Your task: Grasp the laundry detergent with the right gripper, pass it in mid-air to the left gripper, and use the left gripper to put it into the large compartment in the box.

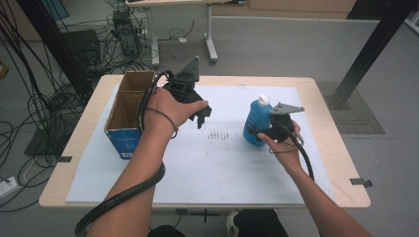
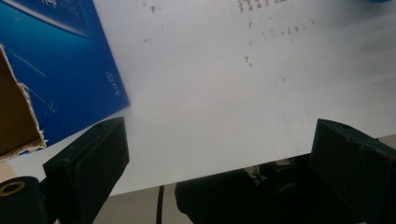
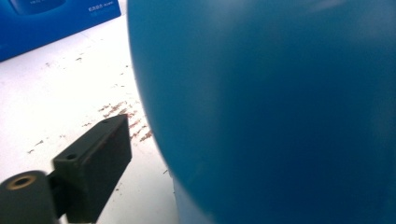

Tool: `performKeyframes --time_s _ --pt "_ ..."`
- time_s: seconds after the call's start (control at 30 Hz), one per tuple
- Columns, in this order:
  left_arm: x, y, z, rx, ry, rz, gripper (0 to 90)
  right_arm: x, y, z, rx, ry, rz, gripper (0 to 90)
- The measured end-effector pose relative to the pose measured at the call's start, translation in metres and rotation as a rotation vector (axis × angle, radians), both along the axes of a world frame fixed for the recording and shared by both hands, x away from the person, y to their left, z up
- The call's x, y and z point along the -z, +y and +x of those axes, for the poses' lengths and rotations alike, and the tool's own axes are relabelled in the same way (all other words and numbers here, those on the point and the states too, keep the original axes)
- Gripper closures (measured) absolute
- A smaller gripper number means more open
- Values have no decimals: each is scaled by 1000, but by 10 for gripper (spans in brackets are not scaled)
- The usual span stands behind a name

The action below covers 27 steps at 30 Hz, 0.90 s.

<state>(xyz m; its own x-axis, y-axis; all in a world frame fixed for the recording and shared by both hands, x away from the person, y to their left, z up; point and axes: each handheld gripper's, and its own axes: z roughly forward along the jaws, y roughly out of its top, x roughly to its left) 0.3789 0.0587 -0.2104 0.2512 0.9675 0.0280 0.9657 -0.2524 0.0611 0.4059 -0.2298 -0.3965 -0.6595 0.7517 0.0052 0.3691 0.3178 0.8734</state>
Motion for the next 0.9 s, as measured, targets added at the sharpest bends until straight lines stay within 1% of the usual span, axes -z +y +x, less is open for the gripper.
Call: performKeyframes --time_s 0.23,0.43,0.6,0.67,0.9 --pt "1 1 0 -3 -2 1 52 1 1 1 2 -10 -2 217" --pt "3 2 0 -5 2 5 52 2 0 2 4 -5 7 312" --pt "3 1 0 -3 4 6 52 3 -2 4 4 -1 13 349" --pt "3 0 0 -3 3 7 52 4 -3 4 0 0 14 383" --pt "2 -2 1 3 2 12 52 6 -4 5 -6 8 27 409"
